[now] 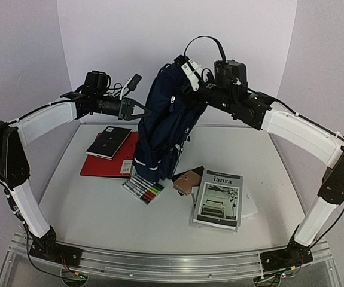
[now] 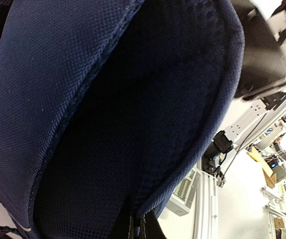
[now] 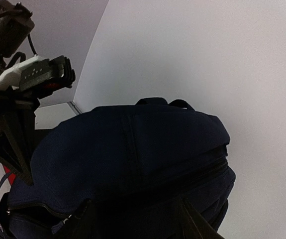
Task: Pack the student bag
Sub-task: Unzip the student bag at the center of the board.
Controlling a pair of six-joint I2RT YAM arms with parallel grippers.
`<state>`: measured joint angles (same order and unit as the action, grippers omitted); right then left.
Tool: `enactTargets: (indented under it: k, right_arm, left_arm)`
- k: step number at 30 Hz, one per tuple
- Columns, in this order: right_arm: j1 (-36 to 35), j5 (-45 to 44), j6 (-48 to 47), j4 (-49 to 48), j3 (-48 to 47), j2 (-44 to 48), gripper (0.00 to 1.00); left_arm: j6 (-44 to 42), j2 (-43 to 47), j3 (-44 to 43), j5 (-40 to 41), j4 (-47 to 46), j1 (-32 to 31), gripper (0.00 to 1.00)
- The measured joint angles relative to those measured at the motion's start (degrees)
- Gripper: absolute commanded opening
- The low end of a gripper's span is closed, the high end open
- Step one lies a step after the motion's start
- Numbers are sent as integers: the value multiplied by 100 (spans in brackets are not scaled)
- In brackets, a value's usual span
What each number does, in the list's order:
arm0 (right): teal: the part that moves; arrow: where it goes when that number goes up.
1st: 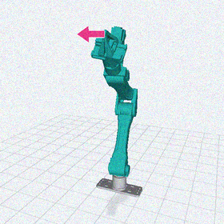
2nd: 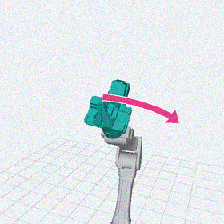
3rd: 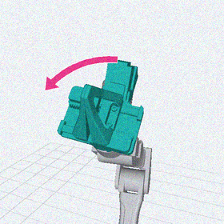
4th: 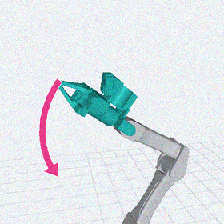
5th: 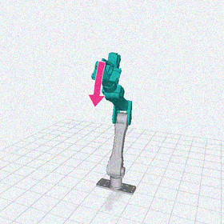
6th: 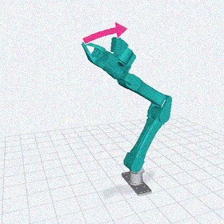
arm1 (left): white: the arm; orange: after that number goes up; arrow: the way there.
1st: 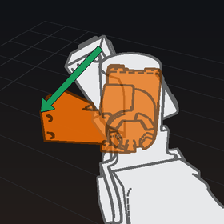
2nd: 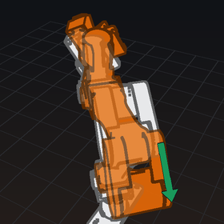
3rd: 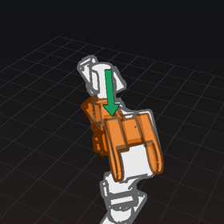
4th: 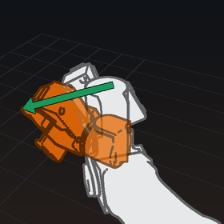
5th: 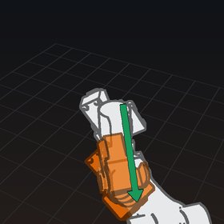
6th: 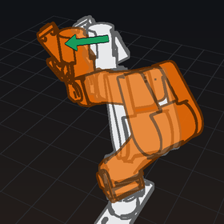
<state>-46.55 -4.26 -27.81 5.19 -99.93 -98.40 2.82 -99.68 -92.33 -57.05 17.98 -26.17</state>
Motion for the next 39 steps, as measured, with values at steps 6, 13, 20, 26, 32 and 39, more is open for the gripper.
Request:
enactTargets:
  k: [6, 13, 20, 26, 32, 39]
  right_arm:
    - [-97, -5, -603, -329, 869, 439, 70]
    - [-568, -683, -1411, -909, 1288, 587, 76]
    - [-918, -1241, -1961, -1224, 1709, 630, 76]
    - [-1127, -1797, -2408, -1294, 1872, 682, 77]
    - [-1248, -2421, -2677, -1446, 1864, 584, 77]
    - [-1322, -3017, -3032, -1767, 1753, 155, 76]
  left_arm:
    - [452, 0, 2, -404, -286, -2, 0]
    - [804, 0, 2, -686, -586, -2, 0]
    - [931, -2, 0, -781, -625, -2, 0]
    - [968, -2, 0, -793, -646, -15, 0]
    - [986, -2, -2, -824, -664, -15, 0]
    - [1057, -2, -2, -837, -676, -13, 0]
